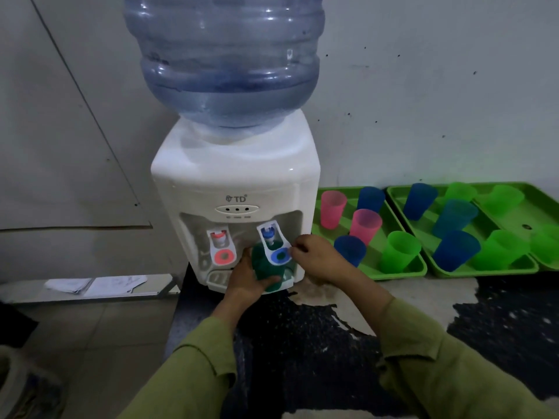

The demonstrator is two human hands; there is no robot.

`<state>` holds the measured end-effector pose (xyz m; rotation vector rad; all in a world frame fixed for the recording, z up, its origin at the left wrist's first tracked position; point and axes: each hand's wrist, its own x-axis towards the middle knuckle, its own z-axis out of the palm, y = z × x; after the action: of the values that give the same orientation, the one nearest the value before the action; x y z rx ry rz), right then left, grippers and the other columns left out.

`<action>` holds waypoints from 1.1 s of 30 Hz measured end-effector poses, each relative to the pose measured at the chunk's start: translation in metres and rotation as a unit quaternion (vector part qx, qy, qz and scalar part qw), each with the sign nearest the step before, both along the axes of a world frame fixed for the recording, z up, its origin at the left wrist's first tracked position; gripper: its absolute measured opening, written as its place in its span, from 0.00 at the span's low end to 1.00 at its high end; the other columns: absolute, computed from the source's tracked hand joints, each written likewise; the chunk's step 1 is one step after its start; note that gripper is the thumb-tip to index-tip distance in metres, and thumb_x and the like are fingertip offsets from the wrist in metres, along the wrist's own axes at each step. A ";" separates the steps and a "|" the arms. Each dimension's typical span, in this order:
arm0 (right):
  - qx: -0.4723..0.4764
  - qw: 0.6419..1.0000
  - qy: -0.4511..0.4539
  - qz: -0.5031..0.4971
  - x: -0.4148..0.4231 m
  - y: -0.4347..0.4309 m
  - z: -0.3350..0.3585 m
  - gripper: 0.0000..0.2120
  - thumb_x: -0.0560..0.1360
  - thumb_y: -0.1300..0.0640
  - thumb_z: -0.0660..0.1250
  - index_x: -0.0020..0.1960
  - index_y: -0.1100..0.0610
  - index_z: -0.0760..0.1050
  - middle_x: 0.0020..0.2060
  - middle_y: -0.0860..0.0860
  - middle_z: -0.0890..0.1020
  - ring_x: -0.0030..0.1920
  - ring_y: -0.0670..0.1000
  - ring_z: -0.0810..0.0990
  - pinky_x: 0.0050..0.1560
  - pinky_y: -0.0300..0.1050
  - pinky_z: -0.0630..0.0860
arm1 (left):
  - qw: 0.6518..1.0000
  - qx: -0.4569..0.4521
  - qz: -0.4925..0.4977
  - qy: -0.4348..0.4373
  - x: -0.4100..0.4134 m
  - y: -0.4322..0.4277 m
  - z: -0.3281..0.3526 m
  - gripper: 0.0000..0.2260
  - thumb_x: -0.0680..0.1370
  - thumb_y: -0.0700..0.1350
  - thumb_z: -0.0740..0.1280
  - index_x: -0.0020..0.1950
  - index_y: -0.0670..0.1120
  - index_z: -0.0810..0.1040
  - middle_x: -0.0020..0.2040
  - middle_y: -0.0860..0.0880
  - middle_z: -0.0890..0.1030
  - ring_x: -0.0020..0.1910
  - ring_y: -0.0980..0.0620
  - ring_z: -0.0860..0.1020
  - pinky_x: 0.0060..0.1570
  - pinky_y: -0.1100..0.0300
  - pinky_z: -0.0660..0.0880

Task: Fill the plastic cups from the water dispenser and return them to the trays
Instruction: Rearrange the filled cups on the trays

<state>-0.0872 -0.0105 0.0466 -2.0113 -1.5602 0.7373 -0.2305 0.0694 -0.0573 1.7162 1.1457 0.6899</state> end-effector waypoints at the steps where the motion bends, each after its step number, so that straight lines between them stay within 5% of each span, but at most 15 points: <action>1: 0.008 1.000 0.016 -0.004 0.001 -0.001 0.006 0.13 0.77 0.57 0.58 0.35 0.59 0.66 0.29 0.51 0.69 0.30 0.48 0.66 0.29 0.43 0.60 | 1.000 0.012 -0.003 0.014 0.000 0.000 0.001 0.35 0.62 0.41 0.79 0.63 0.46 0.65 0.59 0.50 0.75 0.56 0.54 0.73 0.54 0.64 0.69; 8: 0.034 0.994 0.097 -0.043 0.003 -0.002 0.023 0.12 0.79 0.56 0.58 0.42 0.61 0.74 0.30 0.52 0.76 0.28 0.49 0.73 0.30 0.42 0.73 | 0.997 0.053 -0.006 0.056 0.000 0.001 0.002 0.38 0.63 0.44 0.79 0.68 0.42 0.64 0.65 0.44 0.74 0.63 0.46 0.73 0.63 0.54 0.69; 12: 0.117 0.985 -0.043 -0.123 0.016 -0.001 0.011 0.10 0.77 0.52 0.63 0.39 0.56 0.70 0.30 0.49 0.74 0.31 0.49 0.73 0.30 0.44 0.67 | 0.997 0.054 -0.005 0.058 0.002 0.002 0.001 0.38 0.63 0.45 0.79 0.67 0.42 0.64 0.65 0.44 0.73 0.64 0.46 0.72 0.64 0.52 0.69; 18: 0.169 0.980 -0.057 -0.086 0.028 0.013 0.018 0.26 0.74 0.52 0.68 0.65 0.62 0.63 0.56 0.59 0.76 0.54 0.58 0.76 0.49 0.49 0.73 | 0.997 0.050 0.003 0.057 0.002 0.003 -0.003 0.39 0.63 0.45 0.80 0.68 0.43 0.64 0.66 0.45 0.73 0.64 0.48 0.72 0.62 0.61 0.67; 33: 0.202 0.970 -0.113 -0.080 0.024 0.020 0.013 0.21 0.76 0.54 0.65 0.62 0.65 0.63 0.51 0.62 0.77 0.48 0.60 0.77 0.42 0.49 0.71 | 0.998 0.050 0.019 0.041 0.005 0.005 -0.008 0.39 0.62 0.44 0.80 0.67 0.42 0.65 0.65 0.45 0.74 0.63 0.48 0.73 0.62 0.59 0.69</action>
<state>-0.0633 0.0091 0.0596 -1.9267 -1.4996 0.1134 -0.2253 0.0748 -0.0653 1.8256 1.2211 0.7150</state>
